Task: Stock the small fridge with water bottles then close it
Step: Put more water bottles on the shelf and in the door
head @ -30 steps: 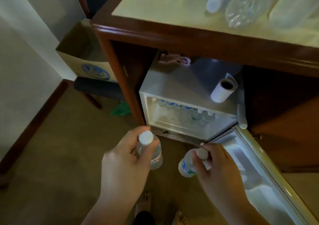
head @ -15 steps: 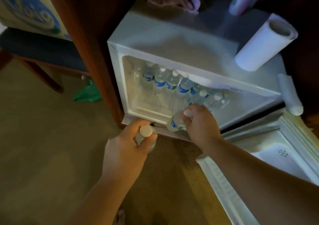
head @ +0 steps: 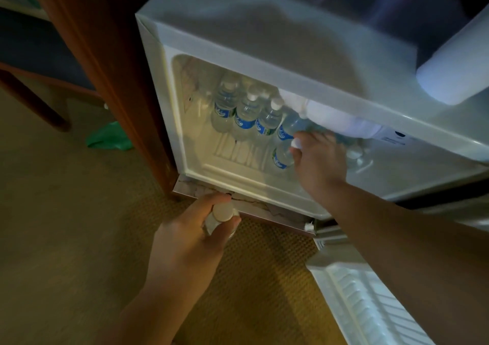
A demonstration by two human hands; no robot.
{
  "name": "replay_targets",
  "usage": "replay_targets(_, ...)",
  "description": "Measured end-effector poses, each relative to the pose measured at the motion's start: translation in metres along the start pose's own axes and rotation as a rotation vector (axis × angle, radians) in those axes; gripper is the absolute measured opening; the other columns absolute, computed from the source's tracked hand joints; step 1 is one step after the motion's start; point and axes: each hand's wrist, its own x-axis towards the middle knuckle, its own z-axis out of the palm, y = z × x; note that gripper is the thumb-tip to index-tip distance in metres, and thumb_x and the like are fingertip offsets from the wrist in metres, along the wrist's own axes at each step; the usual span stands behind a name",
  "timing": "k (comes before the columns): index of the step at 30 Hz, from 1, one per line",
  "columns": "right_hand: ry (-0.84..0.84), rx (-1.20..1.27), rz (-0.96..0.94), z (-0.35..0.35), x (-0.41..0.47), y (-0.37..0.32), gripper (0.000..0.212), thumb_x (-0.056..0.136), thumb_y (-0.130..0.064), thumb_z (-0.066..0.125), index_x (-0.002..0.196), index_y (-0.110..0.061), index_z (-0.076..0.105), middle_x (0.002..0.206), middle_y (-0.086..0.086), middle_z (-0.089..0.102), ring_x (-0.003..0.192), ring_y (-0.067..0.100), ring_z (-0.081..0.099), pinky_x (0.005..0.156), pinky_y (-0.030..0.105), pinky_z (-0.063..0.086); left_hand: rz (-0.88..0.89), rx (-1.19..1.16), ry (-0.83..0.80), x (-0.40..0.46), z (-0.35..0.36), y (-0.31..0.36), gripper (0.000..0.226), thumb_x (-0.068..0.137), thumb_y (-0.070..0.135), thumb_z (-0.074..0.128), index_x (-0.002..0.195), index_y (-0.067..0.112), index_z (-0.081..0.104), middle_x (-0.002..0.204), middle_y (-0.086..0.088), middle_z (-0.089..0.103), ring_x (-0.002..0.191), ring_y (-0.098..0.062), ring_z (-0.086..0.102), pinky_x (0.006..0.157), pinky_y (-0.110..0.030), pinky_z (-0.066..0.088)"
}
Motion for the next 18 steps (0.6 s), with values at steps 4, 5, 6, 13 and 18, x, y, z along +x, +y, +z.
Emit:
replay_targets(4, -0.017, -0.037, 0.03, 0.006, 0.012, -0.006, 0.016, 0.095, -0.016, 0.066, 0.11, -0.017, 0.07, 0.104, 0.005, 0.071, 0.106, 0.03, 0.058, 0.083, 0.04, 0.041, -0.018, -0.025, 0.024, -0.003, -0.001, -0.002, 0.029, 0.085, 0.047, 0.077, 0.111, 0.052, 0.064, 0.079, 0.014, 0.074, 0.071, -0.011, 0.073, 0.062, -0.034, 0.06)
replay_targets(5, -0.02, -0.049, 0.043, 0.007, 0.013, -0.007, 0.016, 0.094, -0.015, 0.066, 0.11, -0.016, 0.07, 0.104, 0.006, 0.071, 0.105, 0.03, 0.058, 0.083, 0.04, 0.043, -0.018, -0.014, 0.033, -0.005, -0.001, -0.002, 0.031, 0.084, 0.048, 0.077, 0.111, 0.055, 0.062, 0.079, 0.017, 0.074, 0.072, -0.01, 0.073, 0.062, -0.031, 0.058)
replay_targets(6, -0.027, -0.063, 0.058, 0.007, 0.014, -0.008, 0.017, 0.094, -0.015, 0.067, 0.111, -0.015, 0.068, 0.105, 0.007, 0.07, 0.106, 0.031, 0.059, 0.085, 0.041, 0.044, -0.017, -0.002, 0.042, -0.006, -0.002, -0.002, 0.034, 0.083, 0.049, 0.077, 0.112, 0.058, 0.061, 0.08, 0.02, 0.073, 0.072, -0.008, 0.072, 0.061, -0.027, 0.057)
replay_targets(13, -0.078, -0.087, 0.102, 0.011, 0.014, -0.01, 0.051, 0.093, -0.013, 0.069, 0.142, -0.014, 0.054, 0.124, 0.013, 0.065, 0.12, 0.032, 0.053, 0.096, 0.043, 0.048, -0.006, 0.072, 0.052, -0.015, -0.007, -0.005, 0.037, 0.085, 0.046, 0.076, 0.116, 0.053, 0.06, 0.082, 0.025, 0.071, 0.071, 0.0, 0.07, 0.061, -0.028, 0.06)
replay_targets(18, -0.088, 0.05, 0.146, -0.009, -0.005, -0.023, 0.064, 0.095, -0.018, 0.063, 0.155, -0.016, 0.04, 0.141, 0.014, 0.056, 0.128, 0.033, 0.049, 0.102, 0.047, 0.047, -0.004, 0.058, -0.021, -0.008, -0.011, -0.004, 0.027, 0.087, 0.047, 0.073, 0.108, 0.058, 0.06, 0.082, 0.042, 0.065, 0.082, 0.015, 0.065, 0.063, -0.01, 0.05)
